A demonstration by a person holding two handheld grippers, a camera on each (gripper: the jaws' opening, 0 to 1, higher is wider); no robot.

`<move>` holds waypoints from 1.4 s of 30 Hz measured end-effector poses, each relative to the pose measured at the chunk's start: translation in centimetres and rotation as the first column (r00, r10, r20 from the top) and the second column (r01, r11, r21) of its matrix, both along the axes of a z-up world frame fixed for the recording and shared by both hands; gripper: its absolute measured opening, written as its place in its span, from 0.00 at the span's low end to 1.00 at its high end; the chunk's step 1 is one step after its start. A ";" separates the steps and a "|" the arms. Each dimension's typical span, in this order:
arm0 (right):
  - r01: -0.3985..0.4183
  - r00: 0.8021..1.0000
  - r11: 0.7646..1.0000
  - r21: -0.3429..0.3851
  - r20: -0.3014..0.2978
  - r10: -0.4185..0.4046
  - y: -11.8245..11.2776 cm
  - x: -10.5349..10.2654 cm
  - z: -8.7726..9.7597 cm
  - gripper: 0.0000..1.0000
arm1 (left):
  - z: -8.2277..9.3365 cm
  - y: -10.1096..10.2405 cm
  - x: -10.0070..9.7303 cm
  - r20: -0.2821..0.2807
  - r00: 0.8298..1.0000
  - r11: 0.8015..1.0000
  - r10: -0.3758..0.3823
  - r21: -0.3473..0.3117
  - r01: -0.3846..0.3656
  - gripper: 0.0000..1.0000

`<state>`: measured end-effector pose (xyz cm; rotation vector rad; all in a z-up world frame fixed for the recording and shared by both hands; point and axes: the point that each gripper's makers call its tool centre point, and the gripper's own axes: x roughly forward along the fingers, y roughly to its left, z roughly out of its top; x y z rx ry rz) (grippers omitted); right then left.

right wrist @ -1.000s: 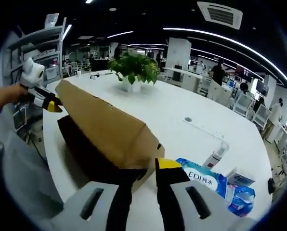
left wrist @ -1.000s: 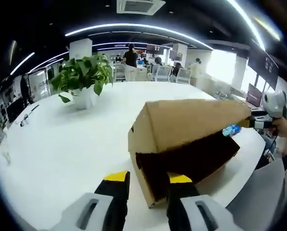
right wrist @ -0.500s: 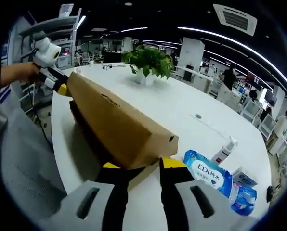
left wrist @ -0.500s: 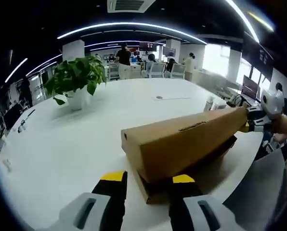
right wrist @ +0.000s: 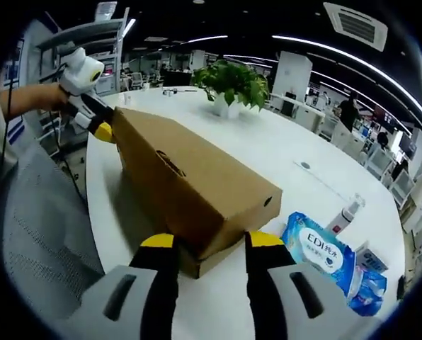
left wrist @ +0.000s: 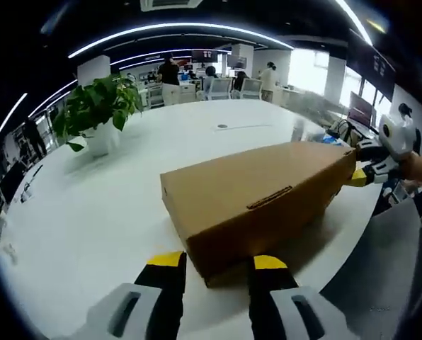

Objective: Operate the shoe box by opening the lid, removing the specified soft item, and placing it in the target area until the item is outside and the box remains undamaged.

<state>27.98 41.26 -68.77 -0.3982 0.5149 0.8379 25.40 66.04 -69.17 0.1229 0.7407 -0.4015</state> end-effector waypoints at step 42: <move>0.001 0.993 1.000 0.023 -0.117 0.002 0.4 -0.8 -2.2 0.35 | -1.9 0.0 -0.6 -0.062 0.997 0.998 -0.034 0.042 0.037 0.33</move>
